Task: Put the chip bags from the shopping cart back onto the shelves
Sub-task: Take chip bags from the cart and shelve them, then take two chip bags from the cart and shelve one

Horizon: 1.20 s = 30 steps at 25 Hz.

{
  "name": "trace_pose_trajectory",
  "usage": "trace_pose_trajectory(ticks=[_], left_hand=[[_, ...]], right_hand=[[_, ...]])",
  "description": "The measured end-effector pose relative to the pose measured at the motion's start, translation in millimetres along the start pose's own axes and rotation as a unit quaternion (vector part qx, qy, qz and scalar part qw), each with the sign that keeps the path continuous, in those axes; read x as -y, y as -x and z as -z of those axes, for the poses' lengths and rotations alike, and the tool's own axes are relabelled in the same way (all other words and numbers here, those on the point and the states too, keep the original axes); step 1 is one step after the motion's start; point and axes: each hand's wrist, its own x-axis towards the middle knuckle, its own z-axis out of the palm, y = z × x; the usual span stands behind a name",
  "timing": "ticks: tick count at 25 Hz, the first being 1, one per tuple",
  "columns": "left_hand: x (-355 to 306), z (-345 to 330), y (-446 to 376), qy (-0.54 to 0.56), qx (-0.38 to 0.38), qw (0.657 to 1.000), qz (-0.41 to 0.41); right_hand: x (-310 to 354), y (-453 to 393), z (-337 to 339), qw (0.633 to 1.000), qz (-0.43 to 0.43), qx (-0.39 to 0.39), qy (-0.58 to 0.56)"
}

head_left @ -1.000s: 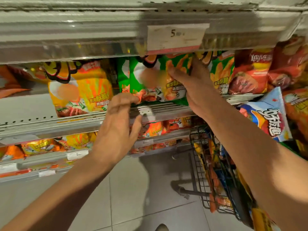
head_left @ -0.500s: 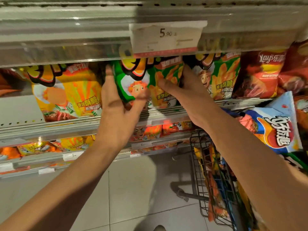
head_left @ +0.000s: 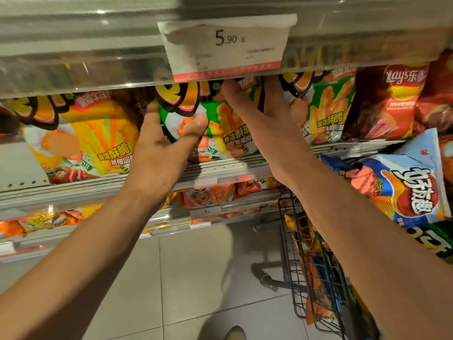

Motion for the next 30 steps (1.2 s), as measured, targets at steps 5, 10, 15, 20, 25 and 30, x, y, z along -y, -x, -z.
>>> trace_pose_trajectory(ticks=[5, 10, 15, 20, 25, 30], left_hand=[[-8.3, 2.5, -10.3, 0.015, 0.014, 1.000, 0.007], [-17.7, 1.9, -17.0, 0.031, -0.036, 0.999, 0.025], [-21.1, -5.0, -32.0, 0.068, -0.075, 0.991, 0.086], [-25.4, -0.7, -27.4, 0.014, -0.082, 0.993, 0.086], [-31.5, 11.7, 55.3, -0.150, -0.035, 0.985, -0.080], [-77.2, 29.5, 141.0, -0.188, 0.158, 0.955, -0.165]], right_hand=[[9.2, -15.2, -13.3, 0.995, 0.001, -0.031, 0.095], [10.0, -14.7, -15.4, 0.994, -0.026, -0.047, 0.090], [10.4, -14.5, -18.9, 0.994, -0.025, -0.061, 0.085], [16.8, -4.0, -23.0, 0.992, -0.043, -0.077, 0.085], [25.3, 79.6, -5.7, 0.985, 0.019, -0.143, 0.092], [69.7, 211.4, 41.5, 0.974, -0.079, -0.179, 0.118]])
